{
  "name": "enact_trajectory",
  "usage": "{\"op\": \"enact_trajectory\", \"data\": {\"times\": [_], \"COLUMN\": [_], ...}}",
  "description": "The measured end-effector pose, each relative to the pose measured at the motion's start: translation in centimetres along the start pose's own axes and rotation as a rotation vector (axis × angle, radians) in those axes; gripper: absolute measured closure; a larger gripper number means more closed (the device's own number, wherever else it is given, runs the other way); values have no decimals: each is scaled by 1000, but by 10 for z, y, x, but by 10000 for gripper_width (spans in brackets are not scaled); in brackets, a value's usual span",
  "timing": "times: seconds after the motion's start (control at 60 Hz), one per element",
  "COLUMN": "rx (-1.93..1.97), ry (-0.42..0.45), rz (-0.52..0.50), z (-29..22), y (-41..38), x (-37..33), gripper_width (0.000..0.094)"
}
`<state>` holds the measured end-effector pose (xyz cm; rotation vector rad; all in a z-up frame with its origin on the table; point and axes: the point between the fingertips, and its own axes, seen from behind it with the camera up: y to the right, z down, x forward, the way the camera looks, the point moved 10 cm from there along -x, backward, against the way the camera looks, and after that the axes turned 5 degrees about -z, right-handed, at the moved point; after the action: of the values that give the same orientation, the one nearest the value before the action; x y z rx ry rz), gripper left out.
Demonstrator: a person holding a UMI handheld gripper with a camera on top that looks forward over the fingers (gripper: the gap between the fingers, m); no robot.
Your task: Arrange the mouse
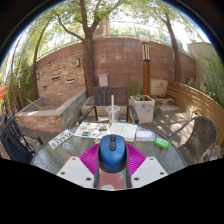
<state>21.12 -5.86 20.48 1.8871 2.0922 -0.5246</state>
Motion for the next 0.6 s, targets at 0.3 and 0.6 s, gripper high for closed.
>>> {"op": "enact_trajectory", "data": {"times": [0.3,0.6], "rx": [-34,-115], "ry": [-299,-233], "rz": [-91,-7], "z": [127,66], "y": [-56,-70], "x": [80,-7], "gripper_width": [458,79]}}
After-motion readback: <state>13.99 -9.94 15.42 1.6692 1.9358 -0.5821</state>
